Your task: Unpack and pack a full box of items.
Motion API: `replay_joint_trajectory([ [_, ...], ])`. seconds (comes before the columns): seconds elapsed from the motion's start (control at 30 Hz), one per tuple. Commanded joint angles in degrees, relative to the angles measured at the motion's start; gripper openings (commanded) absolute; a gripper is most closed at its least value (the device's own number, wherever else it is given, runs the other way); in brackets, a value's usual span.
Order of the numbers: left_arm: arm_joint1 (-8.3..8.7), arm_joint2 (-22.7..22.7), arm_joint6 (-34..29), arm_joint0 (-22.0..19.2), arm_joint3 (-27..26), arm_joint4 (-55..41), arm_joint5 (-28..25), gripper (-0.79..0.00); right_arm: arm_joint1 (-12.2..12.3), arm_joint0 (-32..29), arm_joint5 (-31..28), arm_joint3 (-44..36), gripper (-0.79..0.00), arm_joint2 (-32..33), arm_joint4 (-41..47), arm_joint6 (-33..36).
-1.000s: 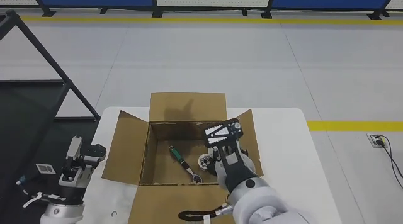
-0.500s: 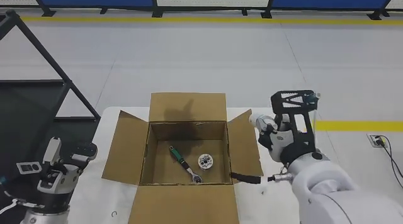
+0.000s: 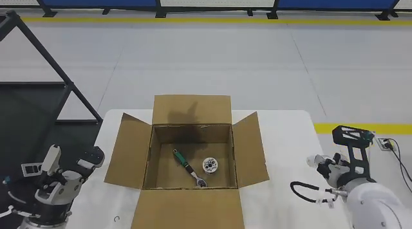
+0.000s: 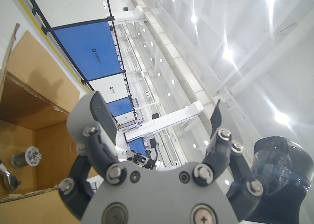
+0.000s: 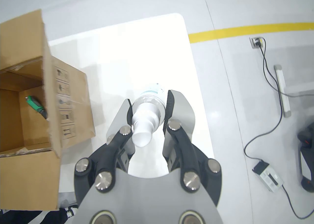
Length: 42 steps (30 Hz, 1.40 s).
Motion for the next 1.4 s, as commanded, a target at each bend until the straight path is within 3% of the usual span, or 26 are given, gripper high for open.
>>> replay_joint_trajectory([
  [0.0,0.00,0.2,-0.2,0.1,-0.1,-0.1,0.0,0.000,0.0,-2.5,0.4,0.0,-0.785,1.0,0.6,0.0],
  [0.4,0.00,0.3,-0.1,0.2,-0.1,-0.2,0.4,0.000,0.0,-3.1,0.3,0.8,-0.785,0.6,0.8,-1.7],
  [0.5,0.04,0.7,0.2,0.1,-0.5,-0.2,1.0,0.000,0.1,-2.8,1.9,5.3,-0.785,-1.9,-0.8,-4.2],
  [0.77,0.04,-0.8,0.5,1.3,-0.8,-2.5,0.3,0.000,0.1,6.0,7.0,21.3,-0.785,-5.4,-8.6,-3.3],
  [1.03,0.05,-1.8,0.6,2.4,-0.4,-3.4,0.0,0.000,0.4,10.1,9.9,29.3,-0.785,-2.5,-8.8,-4.9],
  [1.37,0.19,-1.5,0.4,1.7,-0.3,-3.2,0.6,0.000,0.7,10.5,13.6,34.8,-0.785,1.6,-4.9,-10.8],
])
